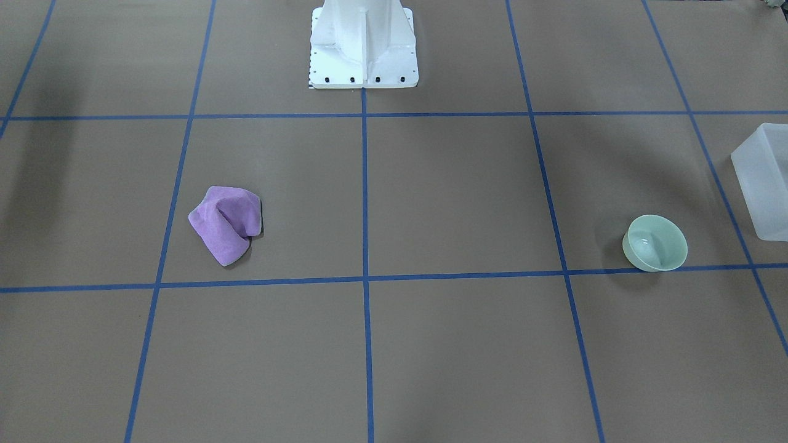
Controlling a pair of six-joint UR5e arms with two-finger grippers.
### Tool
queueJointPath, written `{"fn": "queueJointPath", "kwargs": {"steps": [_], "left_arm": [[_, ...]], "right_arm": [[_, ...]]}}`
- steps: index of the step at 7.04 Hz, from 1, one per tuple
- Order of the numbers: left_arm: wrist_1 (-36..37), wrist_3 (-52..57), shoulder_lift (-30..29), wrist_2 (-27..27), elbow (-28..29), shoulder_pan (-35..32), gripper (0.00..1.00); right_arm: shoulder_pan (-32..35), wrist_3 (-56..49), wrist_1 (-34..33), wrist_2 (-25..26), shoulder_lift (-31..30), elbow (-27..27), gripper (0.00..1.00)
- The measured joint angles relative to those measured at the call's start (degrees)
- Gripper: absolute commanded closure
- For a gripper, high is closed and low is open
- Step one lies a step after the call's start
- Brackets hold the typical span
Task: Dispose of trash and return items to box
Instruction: 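Lower the yellow cup into the clear box and open the left gripper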
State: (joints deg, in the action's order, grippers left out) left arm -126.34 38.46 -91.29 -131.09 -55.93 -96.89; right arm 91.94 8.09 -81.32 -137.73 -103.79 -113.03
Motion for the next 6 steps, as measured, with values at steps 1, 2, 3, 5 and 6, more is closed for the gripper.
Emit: {"fn": "queueJointPath", "kwargs": {"steps": [1, 2, 3, 5, 6], "left_arm": [[-0.1, -0.1, 0.0, 0.0, 0.0, 0.0, 0.02], [-0.1, 0.0, -0.2, 0.0, -0.3, 0.0, 0.02], [0.0, 0.0, -0.4, -0.1, -1.0, 0.0, 0.02], [4.6, -0.5, -2.0, -3.8, -5.4, -0.5, 0.02], [12.0, -1.8, -2.9, -6.1, -11.3, -1.2, 0.02]], "right_arm": [[0.0, 0.0, 0.0, 0.0, 0.0, 0.0, 0.00], [0.0, 0.0, 0.0, 0.0, 0.0, 0.0, 0.00], [0.0, 0.0, -0.1, 0.0, 0.1, 0.0, 0.00], [0.0, 0.2, 0.0, 0.0, 0.1, 0.0, 0.00], [-0.1, 0.3, 0.0, 0.0, 0.1, 0.0, 0.00]]}}
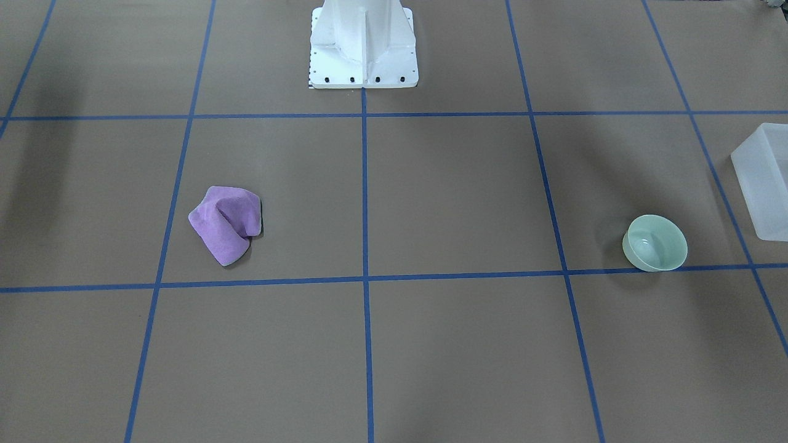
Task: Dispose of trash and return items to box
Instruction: 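Lower the yellow cup into the clear box and open the left gripper, then reach the left gripper down to the pale green bowl rim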
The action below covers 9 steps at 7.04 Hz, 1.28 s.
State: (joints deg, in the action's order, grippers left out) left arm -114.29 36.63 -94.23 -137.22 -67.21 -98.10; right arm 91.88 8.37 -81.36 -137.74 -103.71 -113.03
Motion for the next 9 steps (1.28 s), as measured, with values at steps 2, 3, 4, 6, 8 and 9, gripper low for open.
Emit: {"fn": "queueJointPath", "kwargs": {"steps": [2, 3, 4, 6, 8, 9], "left_arm": [[12.4, -14.5, 0.7, -1.5, -16.5, 1.4, 0.02], [13.5, -24.8, 1.5, -1.9, -22.1, 5.2, 0.02], [11.5, -33.9, 1.8, -1.9, -24.9, 9.9, 0.02], [-0.1, -53.2, 1.9, 1.6, -25.7, 22.1, 0.02], [-10.4, -64.5, 1.2, 6.8, -22.0, 31.6, 0.02], [-15.1, -65.9, 0.3, 7.6, -18.0, 33.3, 0.05]], "right_arm": [[0.0, 0.4, 0.0, -0.1, 0.0, -0.1, 0.00], [0.0, 0.6, 0.0, -0.2, 0.0, -0.1, 0.00], [-0.1, 0.8, 0.1, -0.3, 0.0, -0.2, 0.00], [-0.2, 0.9, 0.1, -0.6, -0.1, -0.2, 0.00], [-0.2, 0.8, 0.1, -0.7, -0.1, -0.1, 0.00], [-0.2, 0.8, 0.1, -0.7, -0.1, -0.1, 0.00]]}}
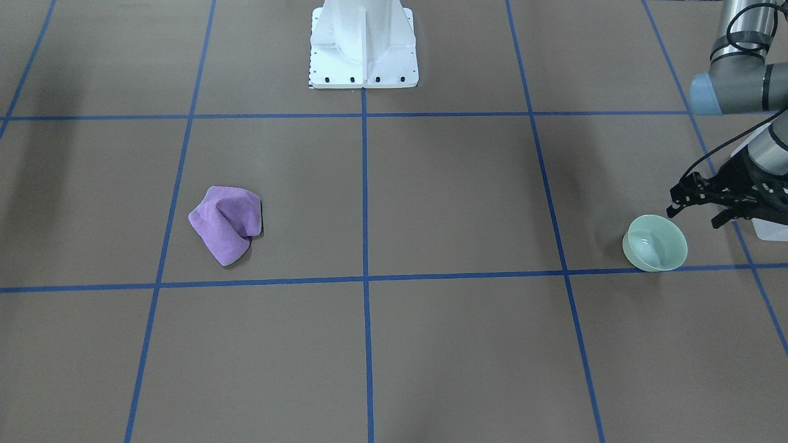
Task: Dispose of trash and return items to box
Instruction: 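Reach the left gripper down to the pale green bowl rim, then grasp the pale green bowl with the left gripper and lift it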
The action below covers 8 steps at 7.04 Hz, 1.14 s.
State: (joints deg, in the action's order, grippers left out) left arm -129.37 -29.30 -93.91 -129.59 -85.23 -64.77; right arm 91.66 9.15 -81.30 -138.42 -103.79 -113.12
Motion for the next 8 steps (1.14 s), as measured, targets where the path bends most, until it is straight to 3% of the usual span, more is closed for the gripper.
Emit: {"fn": "queueJointPath", "kwargs": {"steps": [1, 3, 8], "left_arm": [[-3.7, -0.5, -1.4, 0.4, 4.0, 0.7, 0.21], [-6.3, -0.8, -3.2, 0.7, 7.6, 1.2, 1.00], [-6.4, -0.8, -3.4, 0.8, 6.6, 1.9, 1.00]], "right_arm": [[0.0, 0.0, 0.0, 0.0, 0.0, 0.0, 0.00], [-0.1, 0.0, 0.0, 0.1, 0.0, -0.1, 0.00], [-0.2, 0.0, 0.0, -0.1, 0.0, -0.2, 0.00]]}}
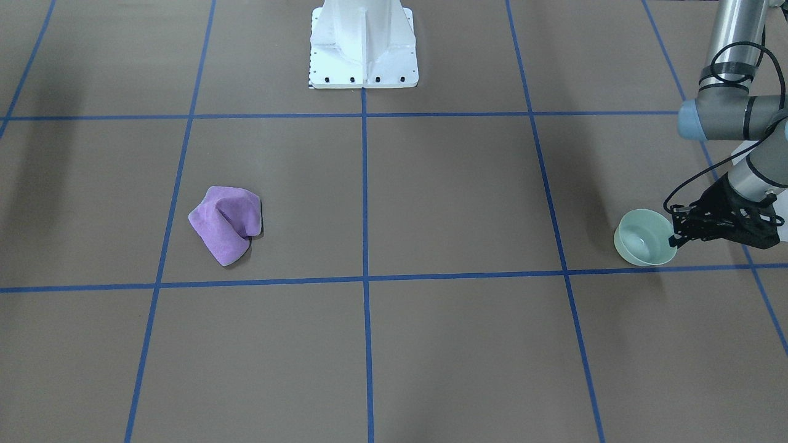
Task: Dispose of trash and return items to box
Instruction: 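Grasp the pale green bowl with the left gripper and lift it, then carry the green bowl with the left gripper over the clear box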
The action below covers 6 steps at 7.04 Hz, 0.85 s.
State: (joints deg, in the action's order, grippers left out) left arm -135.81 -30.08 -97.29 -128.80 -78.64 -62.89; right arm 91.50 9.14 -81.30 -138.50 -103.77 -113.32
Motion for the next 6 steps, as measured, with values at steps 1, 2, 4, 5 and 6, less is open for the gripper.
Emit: {"fn": "queueJointPath", "kwargs": {"steps": [1, 2, 4, 5, 6], "left_arm": [[0.6, 0.0, 0.3, -2.1, -2.2, -0.5, 1.00], [1.3, 0.2, 0.5, -5.4, -4.0, -2.2, 1.00], [2.9, 6.0, 1.7, -11.2, -5.3, -7.8, 1.00], [5.2, 12.1, 2.6, -13.9, -5.4, -11.4, 1.00], [9.1, 19.9, 3.4, -15.4, -5.4, -15.5, 1.00]], "right_arm": [[0.0, 0.0, 0.0, -0.1, 0.0, 0.0, 0.00], [0.0, 0.0, 0.0, -0.2, 0.0, -0.1, 0.00], [0.0, 0.0, 0.0, -0.2, 0.0, -0.1, 0.00], [0.0, 0.0, 0.0, -0.3, 0.0, -0.1, 0.00], [0.0, 0.0, 0.0, -0.3, 0.0, -0.1, 0.00]]}}
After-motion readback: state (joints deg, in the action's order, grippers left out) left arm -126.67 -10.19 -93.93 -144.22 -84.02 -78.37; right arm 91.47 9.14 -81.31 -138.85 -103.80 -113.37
